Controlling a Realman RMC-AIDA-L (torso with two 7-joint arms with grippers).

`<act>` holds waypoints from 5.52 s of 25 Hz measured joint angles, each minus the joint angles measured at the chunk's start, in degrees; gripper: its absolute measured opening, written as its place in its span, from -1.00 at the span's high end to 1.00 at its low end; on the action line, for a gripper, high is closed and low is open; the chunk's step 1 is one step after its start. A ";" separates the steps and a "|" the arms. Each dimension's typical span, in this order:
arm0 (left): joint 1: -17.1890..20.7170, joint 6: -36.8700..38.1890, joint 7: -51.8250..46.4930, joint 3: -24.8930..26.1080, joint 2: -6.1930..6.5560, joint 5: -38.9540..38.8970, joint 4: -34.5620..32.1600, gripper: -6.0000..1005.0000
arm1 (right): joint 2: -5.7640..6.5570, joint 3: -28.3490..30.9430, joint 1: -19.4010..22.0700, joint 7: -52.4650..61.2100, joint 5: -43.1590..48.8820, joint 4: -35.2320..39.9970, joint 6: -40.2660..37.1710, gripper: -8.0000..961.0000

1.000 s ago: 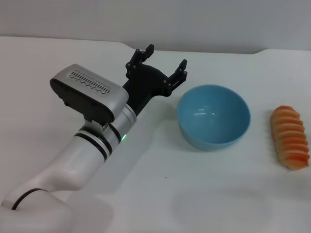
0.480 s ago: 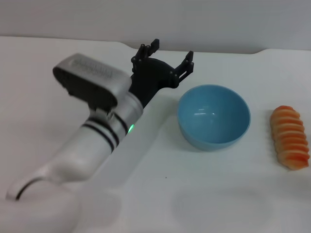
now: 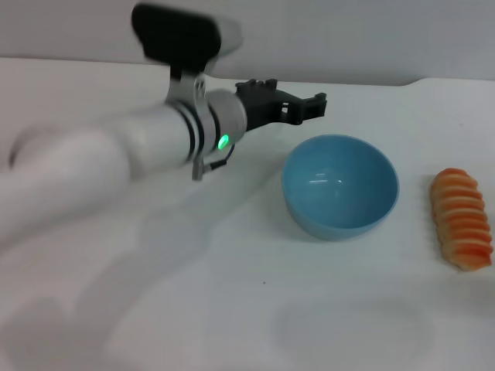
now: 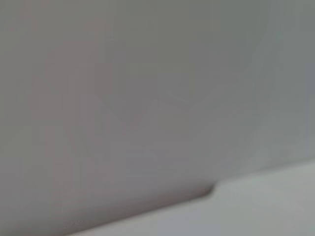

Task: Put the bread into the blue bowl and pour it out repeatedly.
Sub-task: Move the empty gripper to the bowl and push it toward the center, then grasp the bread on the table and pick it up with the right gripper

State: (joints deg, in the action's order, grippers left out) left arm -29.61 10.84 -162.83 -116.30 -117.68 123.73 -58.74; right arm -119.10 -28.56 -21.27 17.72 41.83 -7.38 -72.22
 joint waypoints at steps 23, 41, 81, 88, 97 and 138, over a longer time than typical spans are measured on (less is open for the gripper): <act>-16.73 32.58 8.35 13.61 -0.85 -0.06 11.90 -0.70 | 0.01 0.66 -0.26 -0.15 -0.44 0.88 2.62 -0.55; -18.86 20.74 3.12 5.69 -1.18 -0.69 19.99 -0.70 | -0.09 0.77 -0.43 -0.15 -0.34 0.61 2.98 -0.54; -19.07 18.08 3.67 -3.00 -1.31 -8.03 22.62 -0.60 | -0.09 0.70 -0.78 -0.14 -0.17 0.67 2.97 -0.54; -19.17 17.10 3.38 -3.79 -1.27 -8.07 22.39 0.11 | -0.15 0.96 -0.87 0.03 -0.59 0.54 2.91 -0.55; -20.29 17.31 3.06 -3.73 -1.14 -8.07 22.86 0.86 | -0.11 1.05 -0.88 0.12 -0.66 0.53 2.92 -0.54; -32.36 27.88 -2.05 14.80 -0.51 9.61 29.54 0.99 | 1.91 -8.39 -7.91 116.28 96.88 55.07 6.77 -0.54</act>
State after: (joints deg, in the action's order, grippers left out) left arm -61.96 38.72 -164.89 -101.50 -118.19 133.33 -29.20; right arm -117.19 -36.94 -29.18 133.99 138.71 47.69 -65.46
